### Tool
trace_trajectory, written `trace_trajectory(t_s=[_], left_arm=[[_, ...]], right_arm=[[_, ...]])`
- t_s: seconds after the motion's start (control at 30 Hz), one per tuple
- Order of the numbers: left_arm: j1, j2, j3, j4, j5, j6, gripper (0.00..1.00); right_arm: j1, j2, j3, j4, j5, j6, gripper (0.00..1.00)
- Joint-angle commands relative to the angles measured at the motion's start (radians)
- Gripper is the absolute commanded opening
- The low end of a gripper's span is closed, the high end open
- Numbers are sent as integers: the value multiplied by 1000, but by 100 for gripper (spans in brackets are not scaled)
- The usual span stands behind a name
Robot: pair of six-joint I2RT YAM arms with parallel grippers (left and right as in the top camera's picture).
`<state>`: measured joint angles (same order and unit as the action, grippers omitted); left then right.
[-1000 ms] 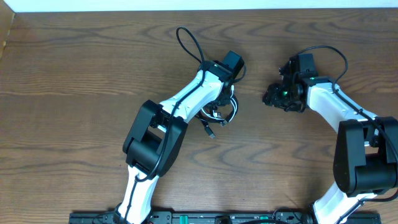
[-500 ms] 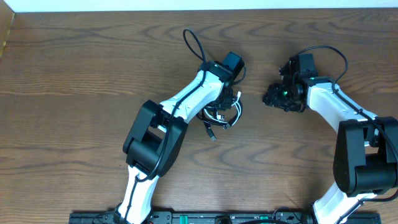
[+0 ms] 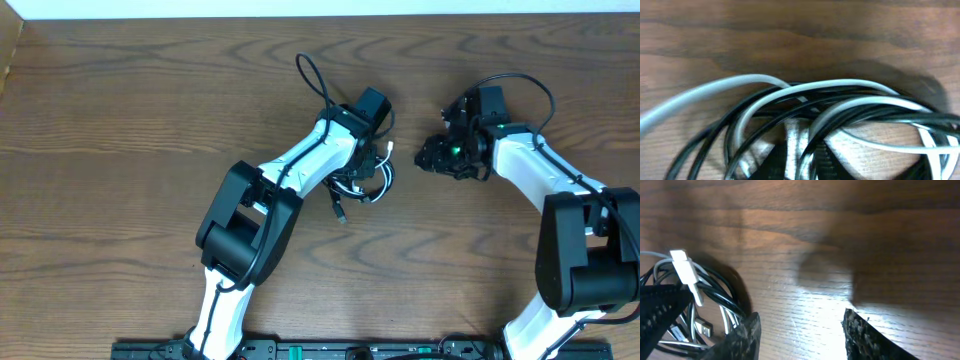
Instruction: Untangle cables
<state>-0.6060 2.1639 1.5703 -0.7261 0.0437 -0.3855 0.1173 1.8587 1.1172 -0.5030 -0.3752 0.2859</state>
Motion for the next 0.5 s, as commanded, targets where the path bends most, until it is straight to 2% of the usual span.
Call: trace_trajectory(t_s=[0.0,0.2,0.33,0.47], left_arm=[[-4,24,-34,-17,24,66,8],[1,-10,-29,-31,24,102,8],[6,-76,-29,-23,23,126,7],[17,-150,-29,-23,25,136,7]], right_arm=[[16,10,-6,6,-28,-23,49],[18,10,-6,27,-180,-154,52],[18,10,-6,27,-192,-200,53],[18,10,-6,28,-303,-264,50]])
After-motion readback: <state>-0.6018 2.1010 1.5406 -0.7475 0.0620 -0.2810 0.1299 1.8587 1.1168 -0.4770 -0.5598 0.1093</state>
